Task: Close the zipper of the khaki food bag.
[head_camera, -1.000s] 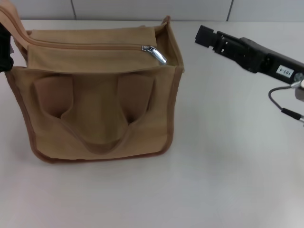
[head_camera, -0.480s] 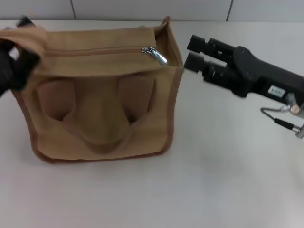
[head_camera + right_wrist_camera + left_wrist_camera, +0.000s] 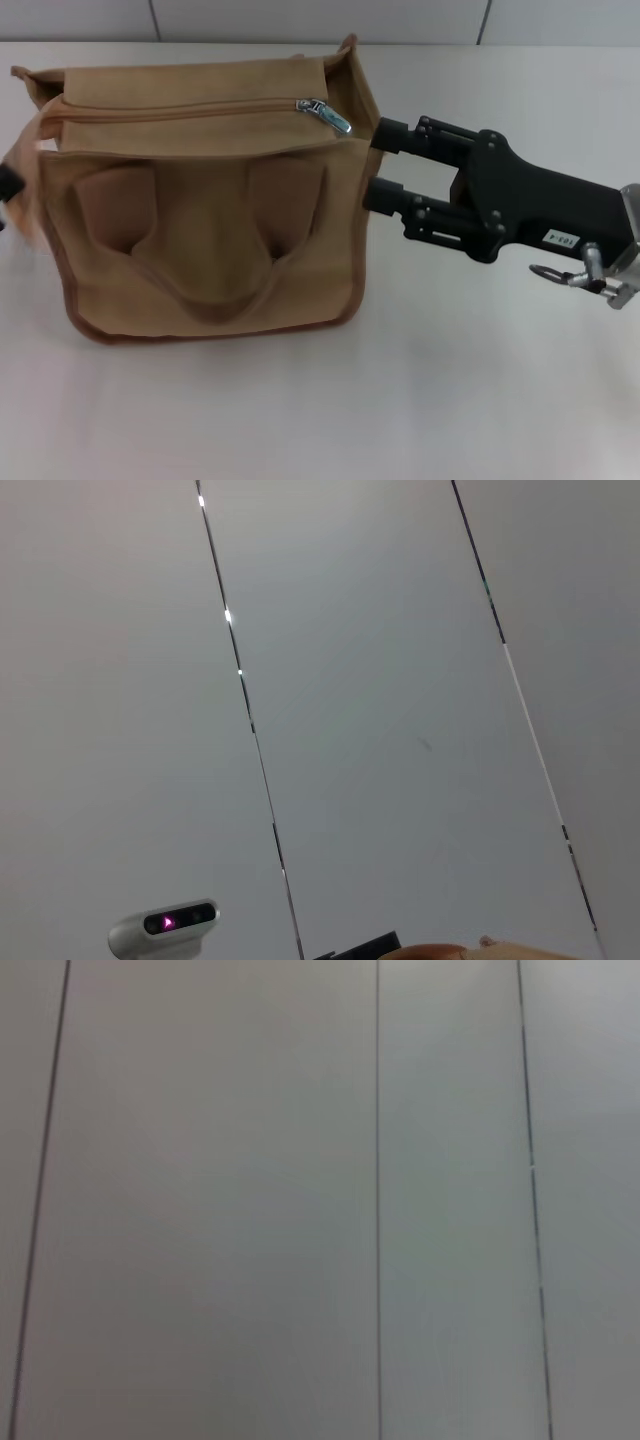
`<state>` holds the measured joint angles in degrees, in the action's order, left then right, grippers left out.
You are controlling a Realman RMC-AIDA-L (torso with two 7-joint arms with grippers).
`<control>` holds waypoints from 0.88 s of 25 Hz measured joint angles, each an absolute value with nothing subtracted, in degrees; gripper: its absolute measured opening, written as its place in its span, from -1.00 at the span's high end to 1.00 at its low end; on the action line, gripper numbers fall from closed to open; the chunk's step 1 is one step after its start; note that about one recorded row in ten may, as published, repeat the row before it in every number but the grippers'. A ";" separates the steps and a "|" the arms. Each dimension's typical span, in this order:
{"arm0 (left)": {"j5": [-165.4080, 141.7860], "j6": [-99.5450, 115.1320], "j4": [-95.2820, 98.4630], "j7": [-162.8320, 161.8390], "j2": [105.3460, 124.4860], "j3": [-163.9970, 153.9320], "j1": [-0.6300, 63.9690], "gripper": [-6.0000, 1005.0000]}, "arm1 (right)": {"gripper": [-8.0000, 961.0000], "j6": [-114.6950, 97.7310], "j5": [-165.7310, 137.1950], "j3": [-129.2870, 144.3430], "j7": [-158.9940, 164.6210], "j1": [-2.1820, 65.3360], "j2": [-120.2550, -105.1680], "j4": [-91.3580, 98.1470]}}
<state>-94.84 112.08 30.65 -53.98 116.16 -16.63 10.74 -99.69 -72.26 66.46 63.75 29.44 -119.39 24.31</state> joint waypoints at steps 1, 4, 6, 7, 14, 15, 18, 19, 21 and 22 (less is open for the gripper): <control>-94.88 112.02 30.59 -53.56 116.01 -16.63 10.12 -0.49 | -0.41 -99.81 -72.26 66.61 62.75 29.44 -119.39 23.98; -94.94 112.02 30.55 -52.51 115.80 -16.70 9.14 -0.51 | -0.41 -100.00 -72.32 68.17 58.15 29.33 -119.44 22.43; -95.54 113.28 30.50 -46.34 115.64 -19.10 5.76 -0.52 | -0.41 -99.75 -72.37 68.55 57.08 29.22 -119.47 22.02; -95.99 113.54 30.49 -42.99 115.77 -21.46 4.33 -0.52 | -0.41 -99.47 -72.43 68.93 55.94 29.12 -119.51 21.60; -107.94 112.96 30.46 -40.79 115.93 -26.36 2.75 -0.51 | -0.41 -97.46 -72.65 70.94 48.48 28.85 -119.55 19.34; -110.61 112.88 30.32 -41.18 115.92 -26.32 3.46 -0.51 | -0.41 -97.26 -72.91 71.37 48.37 28.85 -119.54 19.34; -115.85 112.26 29.75 -42.47 116.11 -26.01 5.99 -0.50 | -0.41 -96.46 -75.30 72.88 48.96 29.23 -119.44 19.57; -116.53 112.14 29.66 -42.71 116.24 -25.99 6.73 -0.50 | -0.41 -95.17 -78.11 73.45 51.34 29.59 -119.38 20.25; -116.72 112.20 29.63 -42.85 116.39 -25.98 7.33 -0.50 | -0.42 -94.96 -79.46 73.60 52.23 29.65 -119.38 20.68; -116.75 112.59 29.62 -42.90 116.43 -25.97 7.93 -0.50 | -0.42 -94.89 -81.35 73.73 53.00 29.67 -119.38 21.43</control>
<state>-116.75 112.59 29.62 -42.90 116.43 -25.97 7.93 -94.90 -81.35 73.73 53.00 29.67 -119.38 21.43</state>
